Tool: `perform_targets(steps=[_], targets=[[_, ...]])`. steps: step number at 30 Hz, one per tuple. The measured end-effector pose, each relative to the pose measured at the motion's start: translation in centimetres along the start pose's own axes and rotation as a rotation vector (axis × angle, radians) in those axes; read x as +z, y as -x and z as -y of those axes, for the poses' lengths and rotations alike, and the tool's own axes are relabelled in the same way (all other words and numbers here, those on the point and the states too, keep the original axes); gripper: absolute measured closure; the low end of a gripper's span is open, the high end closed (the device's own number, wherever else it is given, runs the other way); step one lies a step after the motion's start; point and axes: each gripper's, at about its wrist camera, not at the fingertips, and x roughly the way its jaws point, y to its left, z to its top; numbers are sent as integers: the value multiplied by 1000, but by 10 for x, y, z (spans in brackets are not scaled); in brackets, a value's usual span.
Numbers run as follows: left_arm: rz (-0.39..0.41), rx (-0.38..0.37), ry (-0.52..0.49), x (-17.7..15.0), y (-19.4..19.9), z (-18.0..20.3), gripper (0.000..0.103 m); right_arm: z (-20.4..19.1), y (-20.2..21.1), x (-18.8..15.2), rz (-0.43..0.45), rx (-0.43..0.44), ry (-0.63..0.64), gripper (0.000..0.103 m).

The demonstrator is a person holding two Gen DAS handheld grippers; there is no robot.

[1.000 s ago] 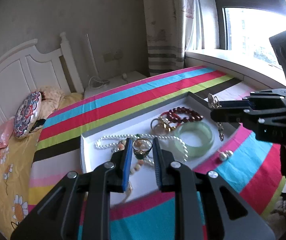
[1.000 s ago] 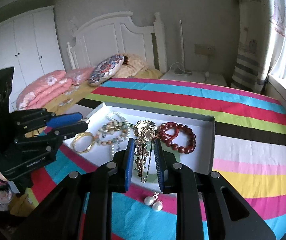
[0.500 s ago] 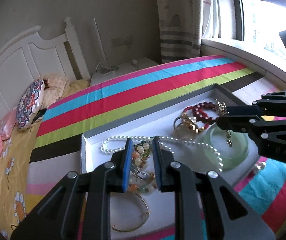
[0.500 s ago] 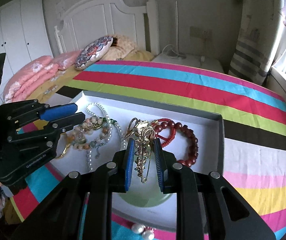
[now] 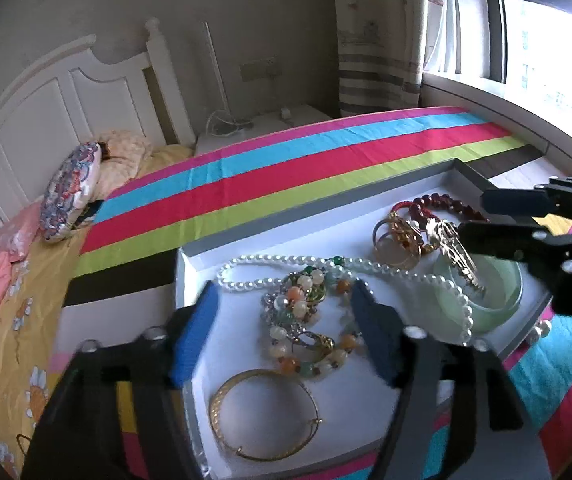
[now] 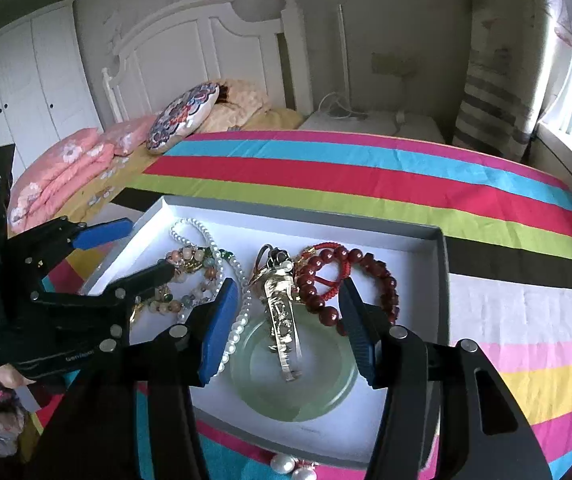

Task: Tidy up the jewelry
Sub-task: 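Open the left gripper over the tray while the right releases the brooch there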

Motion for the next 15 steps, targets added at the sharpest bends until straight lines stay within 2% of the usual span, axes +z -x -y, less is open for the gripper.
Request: perform_targets(steps=[3, 5, 6, 8, 12, 15], targets=[[27, 28, -14, -2, 12, 4, 14, 2, 14, -1, 28, 3, -6, 47], [60, 51, -17, -5, 25, 7, 8, 3, 30, -4, 64, 3, -9, 36], [73, 55, -18, -6, 30, 8, 4, 4, 36, -5, 78, 6, -7, 35], [103, 52, -24, -10, 43, 12, 3, 6, 46, -8, 93, 9, -4, 31], [107, 30, -25, -17, 57, 21, 3, 14, 63, -18, 112, 20, -6, 25], [101, -13, 1, -26, 68, 28, 3, 21, 75, -32, 129, 12, -9, 18]])
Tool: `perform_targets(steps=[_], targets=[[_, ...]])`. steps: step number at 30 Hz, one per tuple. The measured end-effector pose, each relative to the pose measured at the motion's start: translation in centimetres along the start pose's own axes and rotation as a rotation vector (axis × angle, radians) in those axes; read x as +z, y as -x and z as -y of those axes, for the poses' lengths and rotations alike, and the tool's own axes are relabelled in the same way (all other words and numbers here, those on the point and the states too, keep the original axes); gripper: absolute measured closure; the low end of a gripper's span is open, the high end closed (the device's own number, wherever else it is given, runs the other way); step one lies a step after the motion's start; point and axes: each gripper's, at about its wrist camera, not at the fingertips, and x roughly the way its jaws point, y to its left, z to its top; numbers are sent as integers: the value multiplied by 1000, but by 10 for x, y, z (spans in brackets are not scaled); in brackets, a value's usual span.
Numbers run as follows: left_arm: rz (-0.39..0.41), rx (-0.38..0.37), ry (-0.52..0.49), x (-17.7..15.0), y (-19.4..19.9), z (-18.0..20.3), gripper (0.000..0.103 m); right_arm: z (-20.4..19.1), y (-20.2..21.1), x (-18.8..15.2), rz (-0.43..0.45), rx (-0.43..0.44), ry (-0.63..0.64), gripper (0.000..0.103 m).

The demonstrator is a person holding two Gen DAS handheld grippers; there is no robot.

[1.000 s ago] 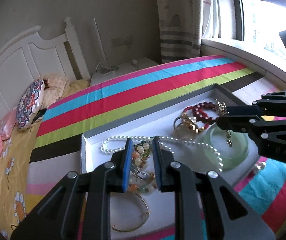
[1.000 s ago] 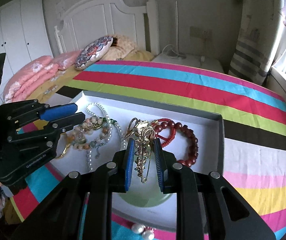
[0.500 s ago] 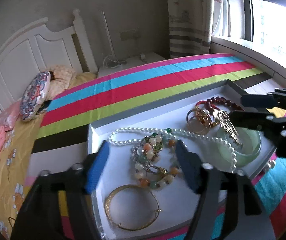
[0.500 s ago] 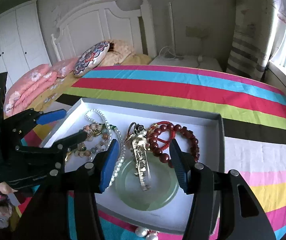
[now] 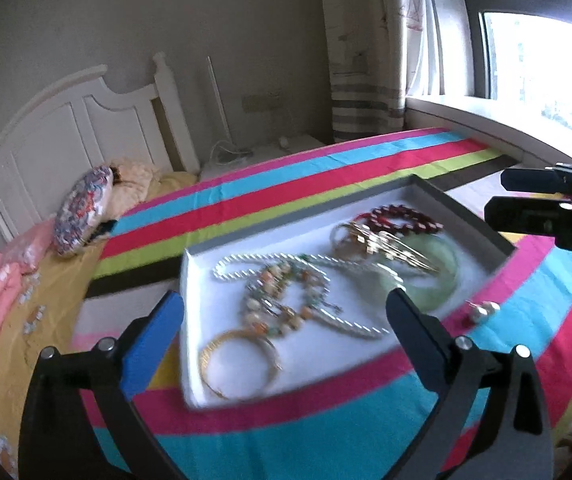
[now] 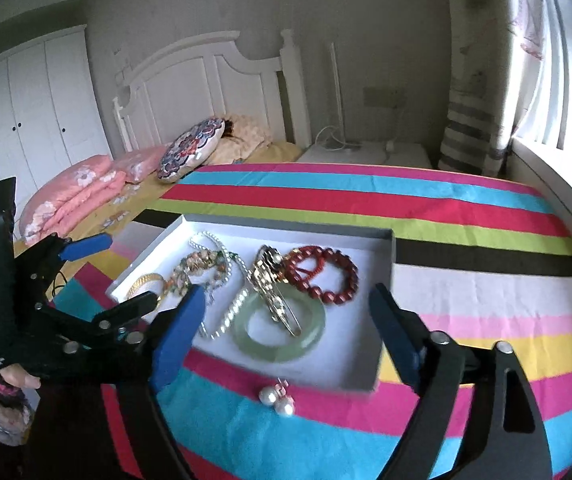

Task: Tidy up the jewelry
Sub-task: 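Open the left gripper over the tray while the right releases the brooch there, then grasp one pearl drop earring with the right gripper while the left grasps the other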

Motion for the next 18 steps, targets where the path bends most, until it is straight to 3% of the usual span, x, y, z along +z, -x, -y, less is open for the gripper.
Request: perform_targets(steps=[4, 8, 12, 18], targets=[[-9, -56, 20, -16, 10, 11, 3, 10, 15, -16, -4, -47, 1, 17], [-29, -99, 11, -35, 10, 27, 3, 21, 18, -34, -63, -103, 13, 17], [-35, -54, -56, -40, 11, 41, 3, 17, 12, -51, -123, -115, 61, 18], [-79, -75, -87, -42, 0, 44, 3, -5, -11, -58, -233, -70, 126, 54]])
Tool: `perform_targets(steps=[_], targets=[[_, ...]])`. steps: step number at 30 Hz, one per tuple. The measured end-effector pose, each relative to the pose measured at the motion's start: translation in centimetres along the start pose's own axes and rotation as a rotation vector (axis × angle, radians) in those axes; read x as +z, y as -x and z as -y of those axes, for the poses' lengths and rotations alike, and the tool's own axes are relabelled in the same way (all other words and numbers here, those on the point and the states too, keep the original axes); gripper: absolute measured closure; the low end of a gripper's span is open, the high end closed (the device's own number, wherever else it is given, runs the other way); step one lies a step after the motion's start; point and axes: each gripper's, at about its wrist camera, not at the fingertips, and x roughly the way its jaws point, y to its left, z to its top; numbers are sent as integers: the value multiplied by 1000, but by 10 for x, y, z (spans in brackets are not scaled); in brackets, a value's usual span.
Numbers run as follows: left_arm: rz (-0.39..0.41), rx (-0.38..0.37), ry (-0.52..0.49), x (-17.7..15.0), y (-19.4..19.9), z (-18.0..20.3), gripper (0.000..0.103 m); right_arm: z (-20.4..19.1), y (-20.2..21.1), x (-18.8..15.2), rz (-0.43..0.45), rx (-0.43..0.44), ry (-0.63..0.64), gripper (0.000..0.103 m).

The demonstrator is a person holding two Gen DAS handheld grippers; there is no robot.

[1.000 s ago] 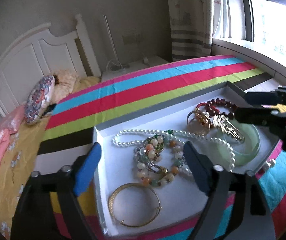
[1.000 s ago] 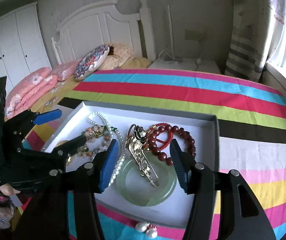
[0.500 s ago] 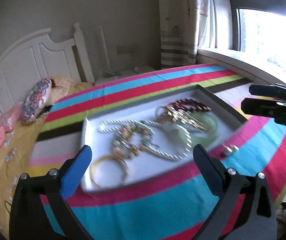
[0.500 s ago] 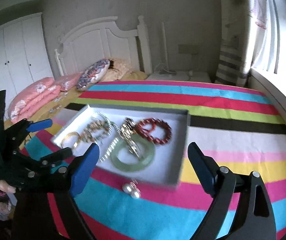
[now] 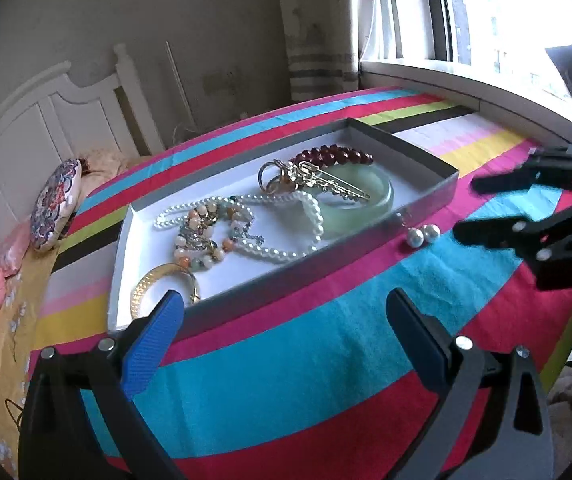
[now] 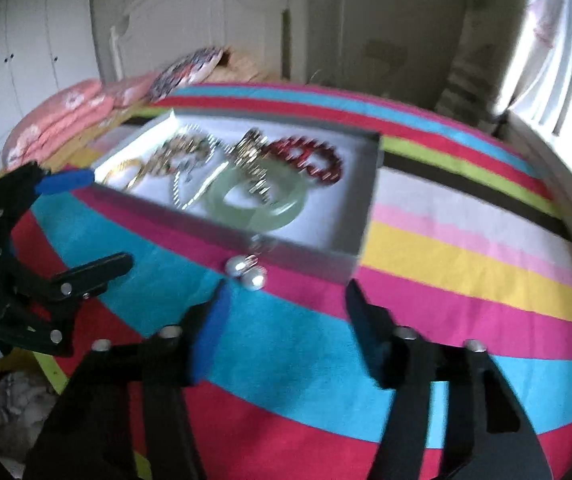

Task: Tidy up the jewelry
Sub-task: 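Grasp one pearl drop earring with the right gripper while the left grasps the other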

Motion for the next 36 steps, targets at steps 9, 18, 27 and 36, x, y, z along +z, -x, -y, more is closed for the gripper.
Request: perform_targets(steps=[9, 18, 27, 36], targets=[[-27, -36, 51, 0, -6, -12, 3, -16, -19, 3, -46, -23, 52, 70], [-35, -23, 16, 1, -7, -5, 3, -19, -18, 1, -38, 0, 65, 88], [-51, 0, -13, 1, -9, 2, 3, -4, 0, -7, 15, 11, 2, 88], [-85, -106, -48, 13, -13, 34, 13, 20, 15, -22, 44, -30, -52, 88]])
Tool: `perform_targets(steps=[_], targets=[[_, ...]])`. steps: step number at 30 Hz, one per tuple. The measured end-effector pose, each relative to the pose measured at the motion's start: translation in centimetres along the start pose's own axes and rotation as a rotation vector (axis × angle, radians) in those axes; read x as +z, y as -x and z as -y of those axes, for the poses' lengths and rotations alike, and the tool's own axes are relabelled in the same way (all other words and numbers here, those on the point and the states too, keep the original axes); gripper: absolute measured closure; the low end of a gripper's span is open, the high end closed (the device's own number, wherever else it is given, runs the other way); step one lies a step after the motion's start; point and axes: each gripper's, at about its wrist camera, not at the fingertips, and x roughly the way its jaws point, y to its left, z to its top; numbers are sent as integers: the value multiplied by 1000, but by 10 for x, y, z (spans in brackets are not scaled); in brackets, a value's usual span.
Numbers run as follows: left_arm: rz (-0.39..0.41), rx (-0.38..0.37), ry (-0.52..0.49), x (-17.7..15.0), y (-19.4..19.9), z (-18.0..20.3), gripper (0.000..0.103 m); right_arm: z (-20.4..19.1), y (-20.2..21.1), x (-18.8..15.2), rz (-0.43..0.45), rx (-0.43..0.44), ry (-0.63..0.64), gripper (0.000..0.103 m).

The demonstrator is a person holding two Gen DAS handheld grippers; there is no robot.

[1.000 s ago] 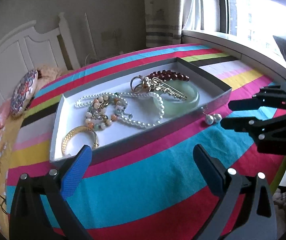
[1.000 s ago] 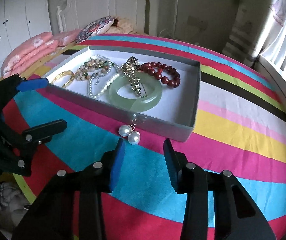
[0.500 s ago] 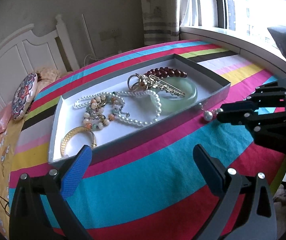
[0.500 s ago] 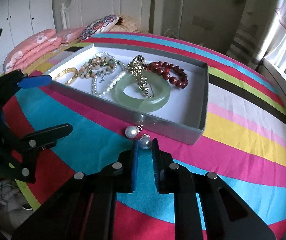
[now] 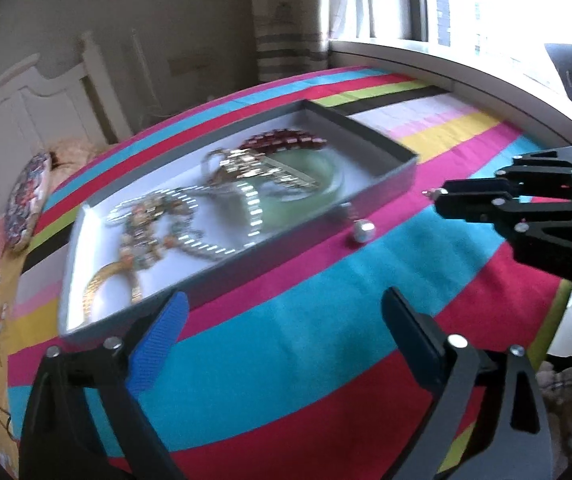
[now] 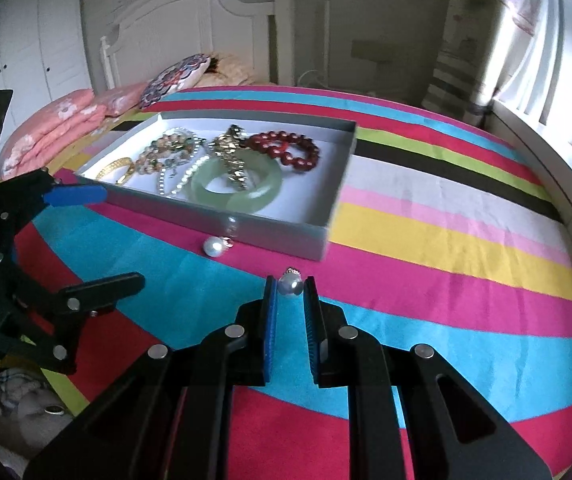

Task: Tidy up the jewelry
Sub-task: 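Grasp one pearl drop earring with the right gripper while the left grasps the other, then carry the pearl earring with the right gripper while the left carries its pair over the tray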

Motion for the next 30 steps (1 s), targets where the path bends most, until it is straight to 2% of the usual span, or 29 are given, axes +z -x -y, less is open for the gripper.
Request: perform_targets(steps=[4, 7, 9, 12, 17, 19, 21, 22, 30], targets=[[3, -48, 5, 12, -5, 14, 27, 9, 4, -5, 10, -1, -28, 88], [-5, -84, 22, 21, -13, 21, 43, 12, 5, -5, 18, 6, -44, 88], [-22, -113, 42, 26, -21, 22, 58, 12, 5, -5, 23, 10, -47, 88], [-54, -138, 59, 31, -33, 26, 67, 13, 6, -6, 29, 16, -54, 88], [-55, -126, 36, 35, -37, 34, 71, 19, 8, -7, 37, 23, -73, 88], [-51, -131, 34, 35, -38, 34, 76, 19, 7, -8, 35, 23, -74, 88], [-47, -134, 34, 34, -38, 34, 89, 18, 7, -8, 35, 25, -71, 88], [-45, -133, 33, 34, -38, 33, 90, 16, 7, -8, 35, 26, -68, 88], [1, -146, 35, 30, -26, 29, 90, 14, 6, -9, 31, 26, -68, 88]])
